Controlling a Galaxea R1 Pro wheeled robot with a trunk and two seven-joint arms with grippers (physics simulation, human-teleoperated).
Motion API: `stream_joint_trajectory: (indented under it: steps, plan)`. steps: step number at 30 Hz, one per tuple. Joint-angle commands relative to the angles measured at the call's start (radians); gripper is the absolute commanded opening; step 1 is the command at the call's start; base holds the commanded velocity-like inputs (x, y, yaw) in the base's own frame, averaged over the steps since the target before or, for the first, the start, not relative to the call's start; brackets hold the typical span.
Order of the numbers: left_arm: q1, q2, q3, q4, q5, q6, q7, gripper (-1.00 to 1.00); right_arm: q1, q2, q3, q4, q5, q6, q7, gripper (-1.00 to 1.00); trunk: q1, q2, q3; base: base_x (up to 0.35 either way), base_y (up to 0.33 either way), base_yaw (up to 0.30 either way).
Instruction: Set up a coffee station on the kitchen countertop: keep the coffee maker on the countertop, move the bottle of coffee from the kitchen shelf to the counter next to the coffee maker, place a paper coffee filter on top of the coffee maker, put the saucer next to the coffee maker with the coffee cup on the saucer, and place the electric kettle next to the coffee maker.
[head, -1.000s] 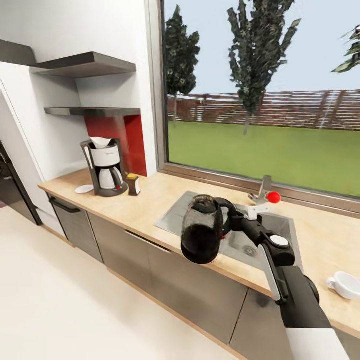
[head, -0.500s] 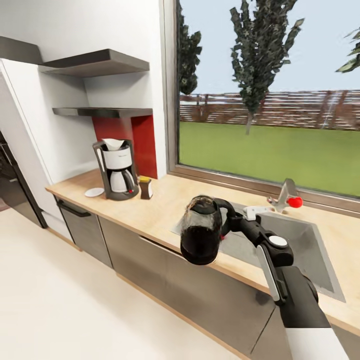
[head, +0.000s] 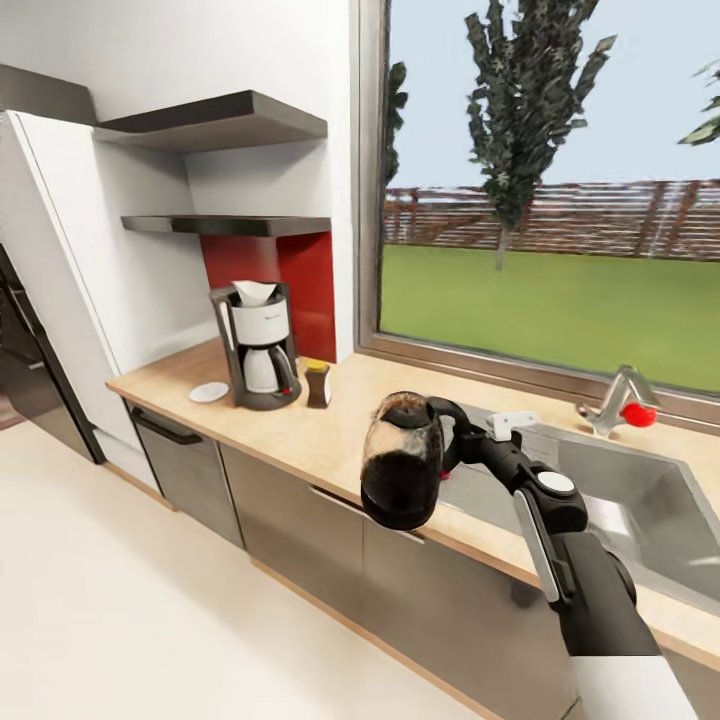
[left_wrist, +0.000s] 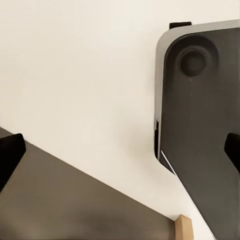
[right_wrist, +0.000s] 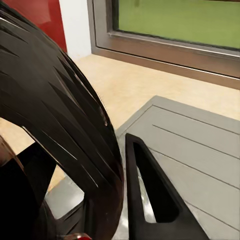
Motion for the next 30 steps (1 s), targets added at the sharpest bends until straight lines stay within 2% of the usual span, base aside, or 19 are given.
stream_joint_trajectory:
  steps: [1, 30]
  plan:
    - [-0.001, 0.000, 0.004, 0.001, -0.009, -0.003, 0.003, 1.00, -0.001, 0.000, 0.000, -0.002, 0.000, 0.006, 0.002, -1.00, 0.001, -0.002, -0.002, 0.169, 0.305, 0.000]
    - [-0.001, -0.002, 0.006, 0.001, -0.011, -0.003, 0.003, 1.00, -0.001, 0.000, 0.000, 0.017, 0.001, 0.006, 0.001, -1.00, 0.001, -0.002, -0.002, 0.185, 0.294, 0.000]
